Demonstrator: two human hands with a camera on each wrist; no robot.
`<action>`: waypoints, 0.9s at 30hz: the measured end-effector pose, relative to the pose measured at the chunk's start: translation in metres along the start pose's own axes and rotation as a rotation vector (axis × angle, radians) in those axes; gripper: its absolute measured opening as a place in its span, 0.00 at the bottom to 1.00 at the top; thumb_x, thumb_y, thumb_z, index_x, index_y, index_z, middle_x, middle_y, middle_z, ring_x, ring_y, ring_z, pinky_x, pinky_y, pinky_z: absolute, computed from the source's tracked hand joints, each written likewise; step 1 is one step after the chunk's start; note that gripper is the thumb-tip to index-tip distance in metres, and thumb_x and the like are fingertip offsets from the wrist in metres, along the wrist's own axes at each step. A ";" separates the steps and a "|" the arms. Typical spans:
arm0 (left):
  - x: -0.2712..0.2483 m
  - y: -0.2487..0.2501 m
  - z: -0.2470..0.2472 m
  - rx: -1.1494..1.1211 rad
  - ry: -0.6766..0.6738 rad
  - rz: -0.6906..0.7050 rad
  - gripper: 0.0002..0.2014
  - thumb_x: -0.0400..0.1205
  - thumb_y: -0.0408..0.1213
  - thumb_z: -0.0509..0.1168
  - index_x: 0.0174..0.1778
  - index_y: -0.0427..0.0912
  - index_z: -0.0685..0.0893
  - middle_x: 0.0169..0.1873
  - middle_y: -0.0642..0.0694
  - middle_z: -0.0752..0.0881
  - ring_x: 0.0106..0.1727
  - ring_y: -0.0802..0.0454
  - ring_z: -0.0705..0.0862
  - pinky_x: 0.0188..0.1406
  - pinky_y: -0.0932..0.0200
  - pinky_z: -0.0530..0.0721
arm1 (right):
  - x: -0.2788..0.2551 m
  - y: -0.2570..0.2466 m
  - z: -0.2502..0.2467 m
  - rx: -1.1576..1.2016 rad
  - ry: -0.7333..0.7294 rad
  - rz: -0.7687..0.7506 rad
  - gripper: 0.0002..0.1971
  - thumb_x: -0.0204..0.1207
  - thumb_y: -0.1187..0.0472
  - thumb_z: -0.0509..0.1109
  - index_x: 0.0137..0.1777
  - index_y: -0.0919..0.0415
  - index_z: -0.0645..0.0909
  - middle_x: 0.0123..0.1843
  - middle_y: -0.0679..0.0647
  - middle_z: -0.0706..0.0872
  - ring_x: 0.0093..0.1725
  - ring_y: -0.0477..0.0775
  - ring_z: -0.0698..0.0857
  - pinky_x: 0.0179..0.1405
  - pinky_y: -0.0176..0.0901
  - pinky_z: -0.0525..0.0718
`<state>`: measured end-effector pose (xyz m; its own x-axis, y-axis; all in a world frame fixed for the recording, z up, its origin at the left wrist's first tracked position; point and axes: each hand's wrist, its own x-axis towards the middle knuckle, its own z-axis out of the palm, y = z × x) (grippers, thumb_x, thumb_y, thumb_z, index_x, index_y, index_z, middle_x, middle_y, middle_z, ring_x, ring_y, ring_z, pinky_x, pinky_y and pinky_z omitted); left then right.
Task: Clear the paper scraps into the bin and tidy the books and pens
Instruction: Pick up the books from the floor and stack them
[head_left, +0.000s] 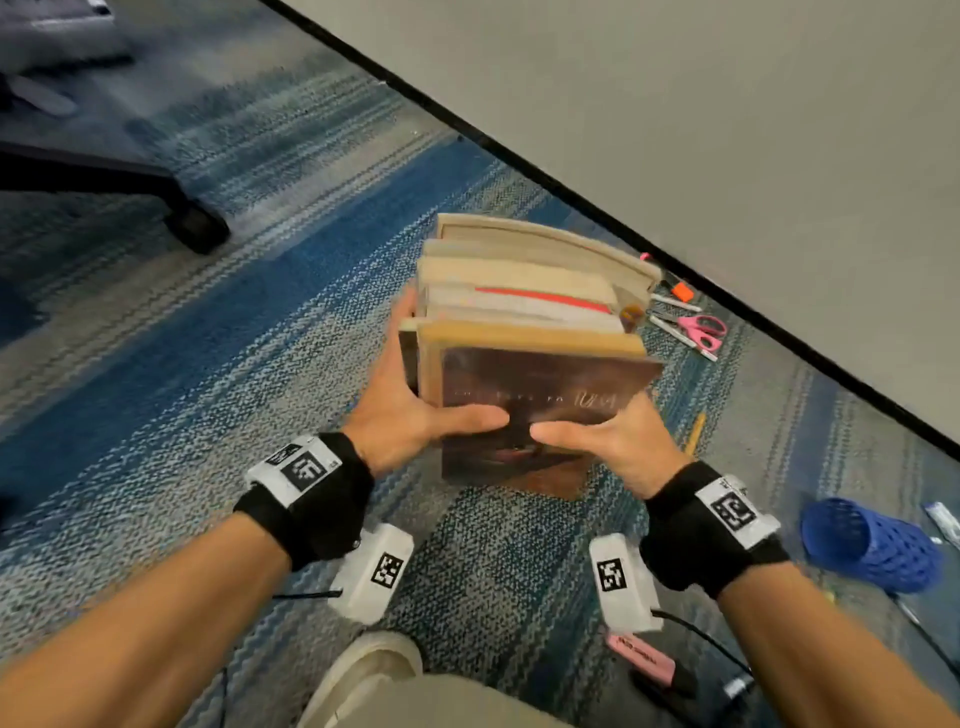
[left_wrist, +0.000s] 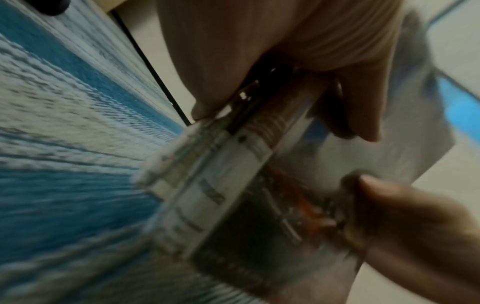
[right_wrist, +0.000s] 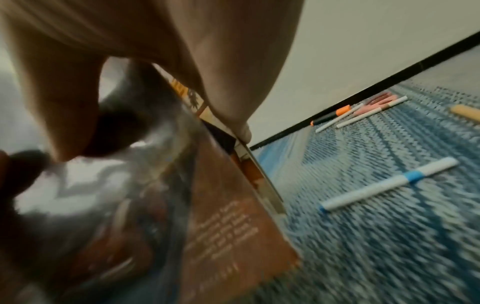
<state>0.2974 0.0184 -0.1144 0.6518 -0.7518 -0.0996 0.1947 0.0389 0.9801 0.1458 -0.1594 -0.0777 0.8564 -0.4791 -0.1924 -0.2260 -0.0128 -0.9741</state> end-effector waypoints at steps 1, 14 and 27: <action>-0.004 -0.012 -0.002 0.098 -0.037 -0.017 0.60 0.55 0.43 0.87 0.78 0.28 0.61 0.71 0.39 0.79 0.72 0.51 0.79 0.69 0.52 0.80 | -0.002 0.011 0.003 -0.033 -0.020 0.039 0.57 0.49 0.63 0.89 0.75 0.72 0.58 0.61 0.59 0.87 0.60 0.53 0.87 0.58 0.46 0.87; 0.006 -0.018 -0.001 0.369 -0.077 -0.039 0.65 0.52 0.36 0.87 0.77 0.47 0.50 0.64 0.72 0.74 0.66 0.78 0.74 0.63 0.75 0.77 | 0.005 0.039 0.008 -0.018 0.011 0.088 0.50 0.56 0.78 0.83 0.76 0.68 0.58 0.63 0.62 0.85 0.56 0.49 0.89 0.47 0.33 0.86; -0.004 0.173 0.086 0.190 -0.014 -0.337 0.55 0.55 0.16 0.81 0.74 0.46 0.59 0.65 0.44 0.83 0.64 0.53 0.85 0.57 0.57 0.87 | 0.008 -0.145 -0.075 -0.001 -0.094 0.369 0.63 0.34 0.56 0.91 0.73 0.52 0.63 0.64 0.51 0.83 0.63 0.51 0.85 0.65 0.57 0.82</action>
<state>0.2657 -0.0288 0.0703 0.5643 -0.7105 -0.4204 0.2563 -0.3332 0.9073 0.1508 -0.2274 0.0712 0.7565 -0.3688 -0.5400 -0.5274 0.1441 -0.8373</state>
